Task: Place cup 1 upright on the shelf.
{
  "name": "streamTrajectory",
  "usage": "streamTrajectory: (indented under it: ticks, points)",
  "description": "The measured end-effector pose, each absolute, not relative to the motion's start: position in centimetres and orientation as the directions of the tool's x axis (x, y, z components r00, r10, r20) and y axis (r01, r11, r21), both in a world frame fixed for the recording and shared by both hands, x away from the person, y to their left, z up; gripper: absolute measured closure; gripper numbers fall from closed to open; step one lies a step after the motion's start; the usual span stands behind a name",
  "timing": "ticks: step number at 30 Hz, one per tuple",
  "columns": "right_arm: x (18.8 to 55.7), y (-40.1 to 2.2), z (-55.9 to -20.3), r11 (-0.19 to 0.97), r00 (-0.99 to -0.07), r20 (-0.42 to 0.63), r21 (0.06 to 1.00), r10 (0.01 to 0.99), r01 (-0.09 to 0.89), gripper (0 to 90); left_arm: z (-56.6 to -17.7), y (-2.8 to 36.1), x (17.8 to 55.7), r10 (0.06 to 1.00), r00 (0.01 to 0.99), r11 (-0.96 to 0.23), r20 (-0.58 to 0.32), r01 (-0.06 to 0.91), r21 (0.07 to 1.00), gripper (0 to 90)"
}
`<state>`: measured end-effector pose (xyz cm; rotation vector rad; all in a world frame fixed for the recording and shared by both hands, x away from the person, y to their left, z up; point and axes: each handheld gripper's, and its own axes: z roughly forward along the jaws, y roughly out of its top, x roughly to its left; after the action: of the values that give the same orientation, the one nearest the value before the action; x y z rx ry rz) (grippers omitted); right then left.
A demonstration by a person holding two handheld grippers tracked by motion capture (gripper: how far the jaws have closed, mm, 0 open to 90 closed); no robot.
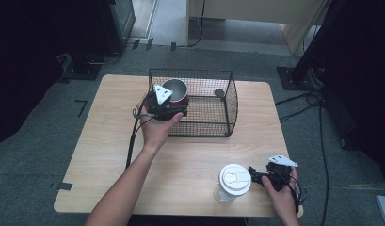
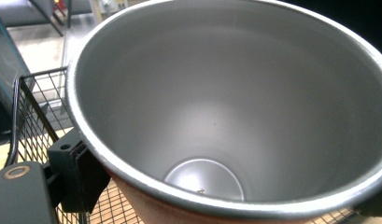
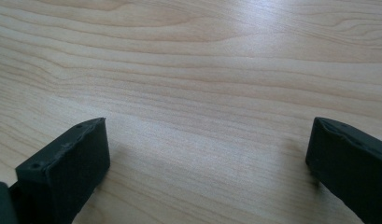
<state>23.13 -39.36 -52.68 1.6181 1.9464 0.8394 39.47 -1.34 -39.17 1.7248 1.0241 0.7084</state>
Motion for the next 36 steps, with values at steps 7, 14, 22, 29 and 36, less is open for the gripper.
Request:
streamTrajectory:
  ticks: [7, 14, 22, 29, 36]
  points:
    - [23.1, -39.4, -52.7, 0.117, -0.194, 0.027, 0.712, 0.981, 0.693, 0.0, -40.4, -1.7, 40.7, 0.898, 0.439, -0.184, 0.009, 0.357, 0.916, 8.1]
    - [23.1, -39.4, -52.7, 0.117, -0.194, 0.027, 0.712, 0.981, 0.693, 0.0, -41.4, -2.1, 41.4, 0.919, 0.392, -0.207, 0.044, 0.385, 0.899, 8.1]
    - [23.1, -39.4, -52.7, 0.118, -0.194, 0.027, 0.712, 0.981, 0.692, 0.0, -41.9, -2.4, 42.3, 0.926, 0.377, -0.212, 0.035, 0.439, 0.873, 8.0]
    - [23.1, -39.4, -52.7, 0.117, -0.194, 0.027, 0.712, 0.981, 0.693, 0.0, -42.5, -2.7, 42.6, 0.93, 0.363, -0.232, 0.053, 0.469, 0.852, 8.0]
    - [23.1, -39.4, -52.7, 0.117, -0.194, 0.027, 0.712, 0.981, 0.693, 0.0, -43.1, -2.9, 43.0, 0.935, 0.348, -0.249, 0.073, 0.493, 0.834, 8.0]
